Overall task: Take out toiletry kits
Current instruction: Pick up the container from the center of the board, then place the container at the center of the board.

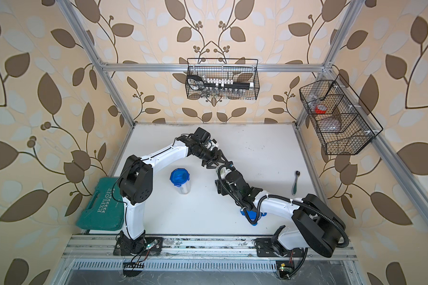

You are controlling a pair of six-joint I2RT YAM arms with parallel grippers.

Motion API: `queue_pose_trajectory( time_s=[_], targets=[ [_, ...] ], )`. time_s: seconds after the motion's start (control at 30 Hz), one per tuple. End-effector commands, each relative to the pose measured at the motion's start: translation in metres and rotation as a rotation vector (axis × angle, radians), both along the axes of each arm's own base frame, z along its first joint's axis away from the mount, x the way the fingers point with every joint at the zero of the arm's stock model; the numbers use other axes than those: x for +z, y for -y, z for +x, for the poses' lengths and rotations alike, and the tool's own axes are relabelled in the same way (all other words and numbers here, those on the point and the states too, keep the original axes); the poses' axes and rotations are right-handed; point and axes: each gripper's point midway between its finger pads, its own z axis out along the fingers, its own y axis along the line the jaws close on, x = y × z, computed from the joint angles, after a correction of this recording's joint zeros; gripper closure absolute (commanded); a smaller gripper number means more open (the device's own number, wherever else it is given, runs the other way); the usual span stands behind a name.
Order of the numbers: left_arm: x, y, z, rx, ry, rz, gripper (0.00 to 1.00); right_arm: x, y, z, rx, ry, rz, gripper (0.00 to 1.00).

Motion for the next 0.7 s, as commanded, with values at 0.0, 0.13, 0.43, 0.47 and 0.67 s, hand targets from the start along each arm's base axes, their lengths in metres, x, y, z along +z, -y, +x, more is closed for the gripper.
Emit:
queue_pose_trajectory(
  time_s=[0.0,0.13,0.43,0.47,0.67],
  targets=[
    [0.008,0.006,0.001,-0.009,0.013,-0.026,0.42,0.015,0.003,-0.001,0.005,0.035,0.004,0.28],
    [0.016,0.01,0.002,-0.01,0.019,-0.04,0.41,0.023,0.009,-0.004,-0.005,0.044,-0.006,0.32],
    [0.017,0.02,0.01,-0.017,0.031,-0.051,0.4,0.026,0.023,-0.024,-0.007,-0.081,-0.063,0.35],
    [0.016,0.022,0.011,-0.019,0.031,-0.053,0.4,0.024,0.025,-0.025,-0.009,-0.097,-0.07,0.35],
    [-0.001,0.026,0.025,-0.017,0.058,0.005,0.4,-0.001,0.037,-0.017,-0.043,-0.237,-0.047,0.38]
  ],
)
